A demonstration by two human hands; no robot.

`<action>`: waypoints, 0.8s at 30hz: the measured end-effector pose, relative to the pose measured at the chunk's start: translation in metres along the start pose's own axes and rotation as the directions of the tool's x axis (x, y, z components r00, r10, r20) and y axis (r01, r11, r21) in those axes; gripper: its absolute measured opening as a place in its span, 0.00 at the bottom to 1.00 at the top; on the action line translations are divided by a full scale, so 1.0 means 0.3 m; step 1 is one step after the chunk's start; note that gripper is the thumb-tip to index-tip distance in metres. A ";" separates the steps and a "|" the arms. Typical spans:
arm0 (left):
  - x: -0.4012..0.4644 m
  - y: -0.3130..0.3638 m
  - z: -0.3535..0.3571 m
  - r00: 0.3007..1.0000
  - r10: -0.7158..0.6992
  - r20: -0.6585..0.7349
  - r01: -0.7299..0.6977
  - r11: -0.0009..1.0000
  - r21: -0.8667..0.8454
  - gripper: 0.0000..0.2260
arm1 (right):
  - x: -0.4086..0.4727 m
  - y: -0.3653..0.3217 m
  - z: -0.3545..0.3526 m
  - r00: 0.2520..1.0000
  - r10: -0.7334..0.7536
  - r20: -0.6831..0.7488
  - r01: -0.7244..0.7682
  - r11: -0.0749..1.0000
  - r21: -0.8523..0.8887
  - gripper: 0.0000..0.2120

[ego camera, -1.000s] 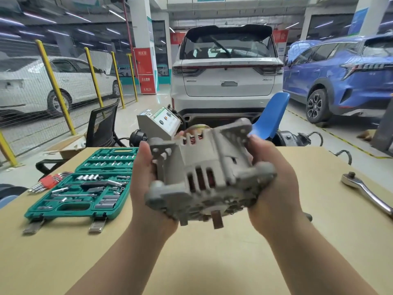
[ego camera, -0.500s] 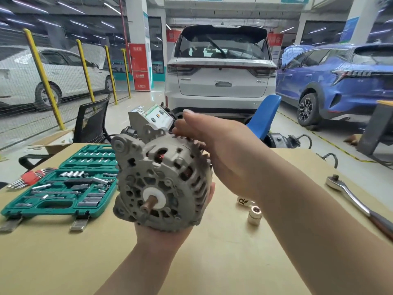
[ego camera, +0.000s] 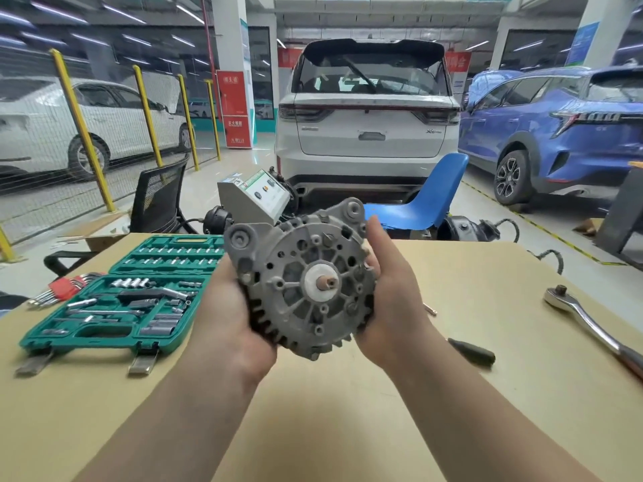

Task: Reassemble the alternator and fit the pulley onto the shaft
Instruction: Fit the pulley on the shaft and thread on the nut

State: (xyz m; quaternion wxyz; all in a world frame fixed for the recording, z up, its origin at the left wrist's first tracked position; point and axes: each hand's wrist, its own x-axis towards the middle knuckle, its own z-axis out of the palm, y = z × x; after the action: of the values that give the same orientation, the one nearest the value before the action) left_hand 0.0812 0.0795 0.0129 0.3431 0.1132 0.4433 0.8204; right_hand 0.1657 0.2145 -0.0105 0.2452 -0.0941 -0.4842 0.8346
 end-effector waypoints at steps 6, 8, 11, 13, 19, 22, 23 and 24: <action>-0.004 -0.021 0.026 0.963 0.260 -0.068 -0.215 0.898 0.384 0.26 | -0.005 0.130 -0.077 0.999 0.019 -0.050 -0.004 0.955 0.295 0.34; -0.007 -0.021 0.032 0.935 0.354 -0.027 -0.288 0.800 0.526 0.30 | -0.018 0.149 -0.089 0.997 0.078 -0.027 -0.062 0.922 0.382 0.38; 0.003 -0.021 0.041 0.900 0.416 0.126 -0.380 0.611 0.694 0.39 | -0.027 0.151 -0.121 0.983 0.183 0.010 -0.169 0.884 0.437 0.41; 0.008 -0.016 0.065 0.873 0.445 0.200 -0.440 0.541 0.717 0.36 | -0.026 0.143 -0.137 0.979 0.193 0.070 -0.203 0.854 0.478 0.40; 0.013 -0.005 0.168 0.837 0.495 0.233 -0.492 0.493 0.718 0.16 | -0.028 0.121 -0.153 0.952 0.210 0.224 -0.294 0.837 0.462 0.37; 0.024 0.000 0.207 0.832 0.501 0.239 -0.493 0.471 0.731 0.30 | -0.026 0.162 -0.146 0.917 0.201 0.344 -0.355 0.804 0.477 0.35; 0.030 0.000 0.211 0.827 0.502 0.253 -0.501 0.454 0.737 0.31 | -0.025 0.176 -0.145 0.907 0.182 0.381 -0.367 0.786 0.498 0.35; 0.034 -0.002 0.212 0.821 0.504 0.267 -0.509 0.436 0.742 0.30 | -0.024 0.184 -0.146 0.903 0.167 0.397 -0.369 0.774 0.514 0.34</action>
State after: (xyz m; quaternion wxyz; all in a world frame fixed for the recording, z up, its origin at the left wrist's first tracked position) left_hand 0.1050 0.1279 0.0481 -0.0030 0.3813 0.7007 0.6030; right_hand 0.1717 0.2214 -0.0807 0.0544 0.0564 -0.2232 0.9716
